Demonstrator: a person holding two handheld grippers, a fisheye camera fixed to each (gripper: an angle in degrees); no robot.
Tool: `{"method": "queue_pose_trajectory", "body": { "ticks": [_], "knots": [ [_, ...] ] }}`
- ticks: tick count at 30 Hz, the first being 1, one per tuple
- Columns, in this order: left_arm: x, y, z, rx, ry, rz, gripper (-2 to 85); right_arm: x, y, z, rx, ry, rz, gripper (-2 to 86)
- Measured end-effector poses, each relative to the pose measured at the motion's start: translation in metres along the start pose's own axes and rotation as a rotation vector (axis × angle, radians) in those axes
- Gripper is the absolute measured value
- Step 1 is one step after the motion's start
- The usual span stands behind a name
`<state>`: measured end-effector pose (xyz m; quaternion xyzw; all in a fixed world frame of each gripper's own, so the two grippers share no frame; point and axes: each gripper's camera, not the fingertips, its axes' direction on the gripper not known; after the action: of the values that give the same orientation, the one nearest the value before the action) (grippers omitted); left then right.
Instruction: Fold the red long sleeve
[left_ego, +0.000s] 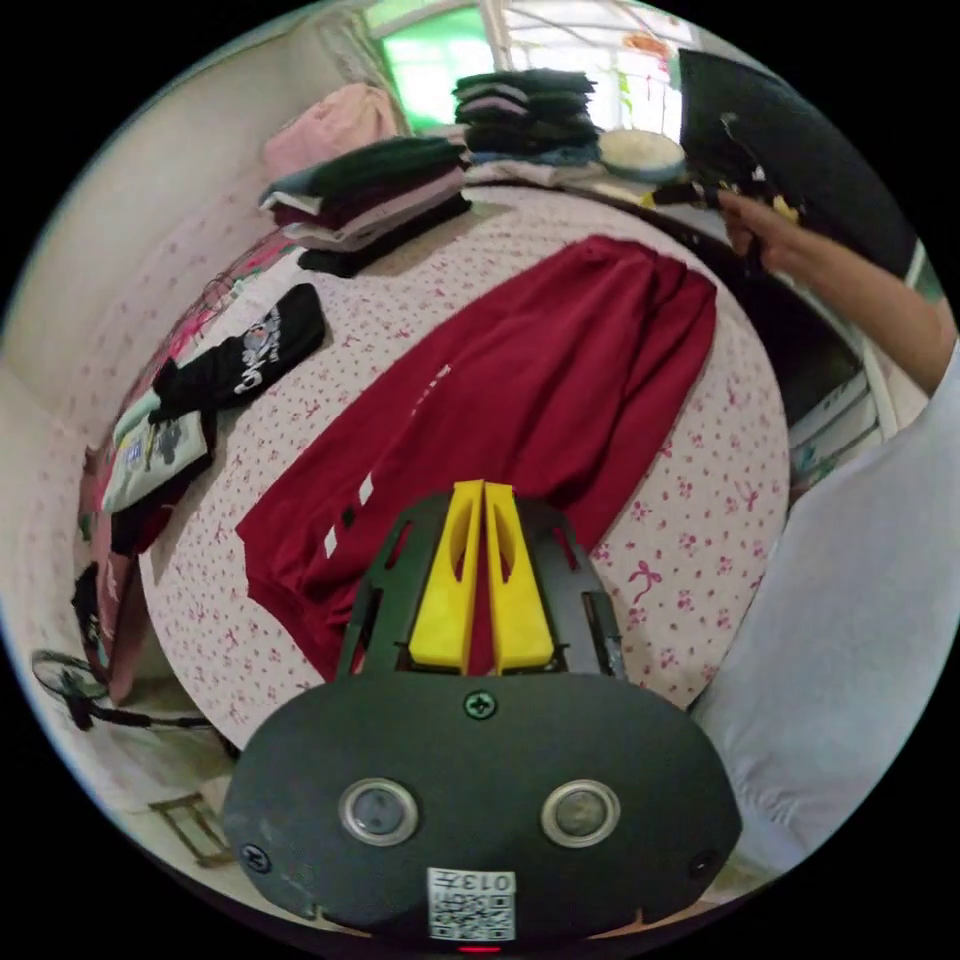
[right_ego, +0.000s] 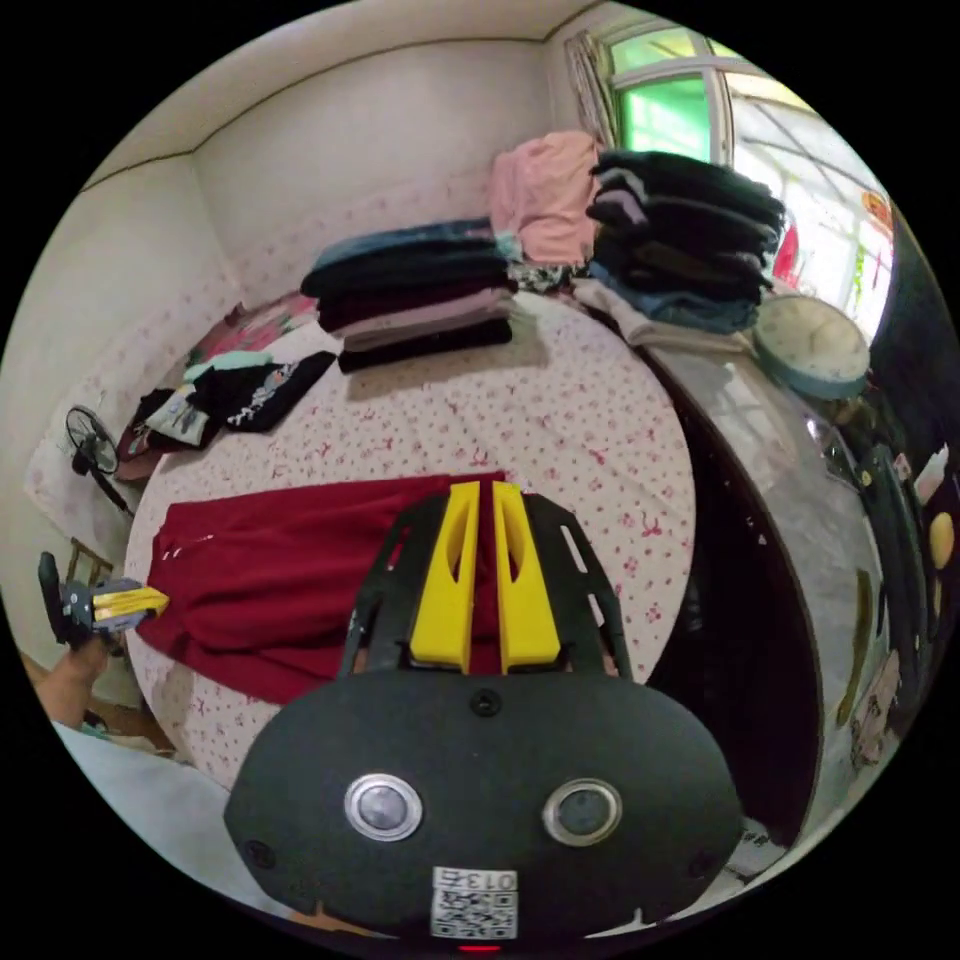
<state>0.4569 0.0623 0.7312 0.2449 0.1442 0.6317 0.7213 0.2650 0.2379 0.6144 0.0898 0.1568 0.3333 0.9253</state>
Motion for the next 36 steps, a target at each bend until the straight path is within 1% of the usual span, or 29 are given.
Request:
{"method": "queue_pose_trajectory", "body": {
  "ticks": [1, 2, 3, 4, 5, 7, 10, 11, 16, 19, 21, 23, 25, 26, 27, 29, 30, 31, 33, 34, 36],
  "knots": [
    [-0.007, 0.003, -0.006, 0.052, 0.003, -0.052, -0.3, -0.007, 0.001, -0.013, 0.061, -0.002, -0.021, 0.9],
    [-0.009, 0.003, -0.007, 0.067, -0.003, -0.071, -0.3, -0.018, 0.003, -0.019, 0.092, -0.032, -0.082, 0.6],
    [-0.013, 0.001, -0.005, 0.067, -0.033, -0.094, -0.3, -0.025, 0.003, -0.019, 0.091, -0.043, -0.122, 0.5],
    [-0.015, -0.006, 0.004, 0.029, -0.085, -0.101, -0.3, -0.042, 0.004, -0.014, 0.07, -0.039, -0.204, 0.3],
    [-0.016, -0.01, 0.009, 0.006, -0.112, -0.103, -0.3, -0.058, 0.007, -0.004, 0.036, -0.003, -0.276, 0.2],
    [-0.022, -0.023, 0.039, -0.084, -0.189, -0.123, -0.3, -0.078, 0.013, 0.018, -0.044, 0.064, -0.352, 0.1],
    [-0.042, -0.027, 0.069, -0.16, -0.165, -0.208, -0.3, -0.088, 0.023, 0.062, -0.216, 0.165, -0.393, 0.0],
    [-0.045, -0.026, 0.068, -0.134, -0.165, -0.216, -0.3, -0.087, 0.026, 0.061, -0.141, 0.144, -0.392, 0.0],
    [-0.065, -0.017, 0.063, -0.134, -0.143, -0.381, -0.3, -0.082, 0.01, 0.054, -0.236, 0.065, -0.36, 0.0],
    [-0.062, -0.012, 0.047, -0.021, -0.137, -0.403, -0.3, -0.095, 0.008, 0.029, -0.099, 0.017, -0.356, 0.0],
    [-0.054, -0.021, 0.051, -0.021, -0.161, -0.351, -0.3, -0.115, 0.009, 0.028, -0.08, -0.047, -0.398, 0.0],
    [-0.049, -0.032, 0.064, -0.075, -0.206, -0.32, -0.3, -0.154, 0.015, 0.034, -0.089, -0.191, -0.495, 0.0],
    [-0.053, -0.038, 0.086, -0.152, -0.181, -0.324, -0.3, -0.188, 0.024, 0.036, -0.095, -0.313, -0.585, 0.0],
    [-0.054, -0.037, 0.086, -0.131, -0.181, -0.333, -0.3, -0.211, 0.033, 0.036, -0.106, -0.38, -0.663, 0.0],
    [-0.056, -0.034, 0.086, -0.109, -0.172, -0.33, -0.3, -0.222, 0.038, 0.036, -0.113, -0.408, -0.702, 0.0],
    [-0.057, -0.033, 0.085, -0.096, -0.158, -0.315, -0.3, -0.263, 0.062, 0.036, -0.152, -0.486, -0.875, 0.0],
    [-0.057, -0.033, 0.085, -0.096, -0.157, -0.295, -0.3, -0.271, 0.068, 0.036, -0.155, -0.482, -0.917, 0.0],
    [-0.057, -0.033, 0.085, -0.101, -0.155, -0.28, -0.3, -0.284, 0.079, 0.039, -0.161, -0.433, -0.97, 0.0],
    [-0.058, -0.033, 0.084, -0.115, -0.14, -0.27, -0.3, -0.3, 0.095, 0.053, -0.235, -0.311, -1.056, 0.0],
    [-0.06, -0.032, 0.082, -0.131, -0.138, -0.274, -0.3, -0.3, 0.101, 0.053, -0.186, -0.31, -1.077, 0.0],
    [-0.064, -0.027, 0.077, -0.148, -0.153, -0.295, -0.3, -0.299, 0.102, 0.054, -0.197, -0.314, -1.082, -0.1]
  ]
}}
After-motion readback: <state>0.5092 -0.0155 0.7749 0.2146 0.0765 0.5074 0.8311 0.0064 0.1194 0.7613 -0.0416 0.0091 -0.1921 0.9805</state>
